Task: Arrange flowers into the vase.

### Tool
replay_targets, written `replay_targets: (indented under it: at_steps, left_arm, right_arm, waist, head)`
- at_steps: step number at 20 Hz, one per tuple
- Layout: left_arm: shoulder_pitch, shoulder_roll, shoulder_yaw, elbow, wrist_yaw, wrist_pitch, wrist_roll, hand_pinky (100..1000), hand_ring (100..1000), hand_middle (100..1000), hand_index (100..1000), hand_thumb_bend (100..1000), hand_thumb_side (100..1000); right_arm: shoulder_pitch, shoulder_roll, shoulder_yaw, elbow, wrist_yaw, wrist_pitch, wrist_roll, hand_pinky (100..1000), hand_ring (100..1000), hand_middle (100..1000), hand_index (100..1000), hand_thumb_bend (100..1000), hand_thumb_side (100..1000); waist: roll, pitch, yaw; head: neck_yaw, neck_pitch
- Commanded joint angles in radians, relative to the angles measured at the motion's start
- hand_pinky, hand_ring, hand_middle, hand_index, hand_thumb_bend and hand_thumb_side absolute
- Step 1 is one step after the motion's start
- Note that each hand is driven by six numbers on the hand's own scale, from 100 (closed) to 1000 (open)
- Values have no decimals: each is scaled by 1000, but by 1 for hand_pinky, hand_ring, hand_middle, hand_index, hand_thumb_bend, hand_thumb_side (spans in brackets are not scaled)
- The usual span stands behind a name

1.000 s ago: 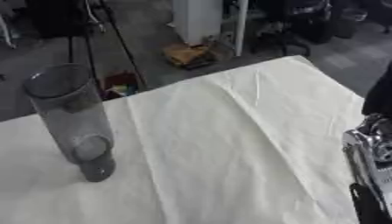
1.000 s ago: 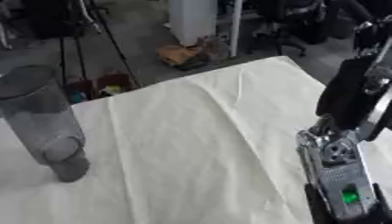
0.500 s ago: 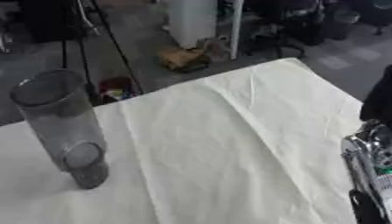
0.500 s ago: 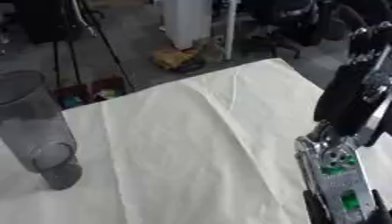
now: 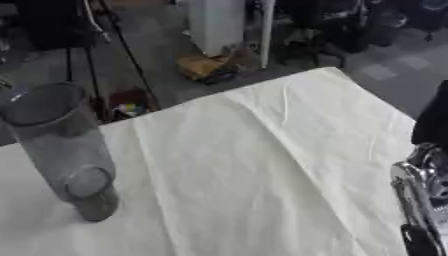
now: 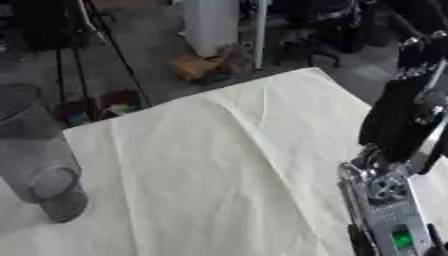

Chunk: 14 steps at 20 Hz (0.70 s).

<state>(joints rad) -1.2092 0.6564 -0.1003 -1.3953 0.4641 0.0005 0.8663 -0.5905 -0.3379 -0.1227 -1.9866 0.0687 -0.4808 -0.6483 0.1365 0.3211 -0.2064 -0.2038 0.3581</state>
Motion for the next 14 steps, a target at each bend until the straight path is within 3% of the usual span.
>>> replay_targets:
  at_steps: [1, 14]
  left_arm:
    - [-24, 14, 0, -5, -6, -6, 0, 100, 100, 100, 136, 142, 785]
    - [-15, -2, -22, -6, -59, 10, -30, 100, 100, 100, 134, 124, 774]
  right_arm:
    - [-18, -10, -2, -13, -6, -6, 1, 728, 815, 774, 836, 100, 748]
    - [-20, -6, -1, -13, -5, -4, 4, 729, 817, 774, 838, 100, 740]
  waist:
    - [-3, -17, -3]
    - [6, -6, -8]
  head:
    - [3, -15]
    - [8, -15]
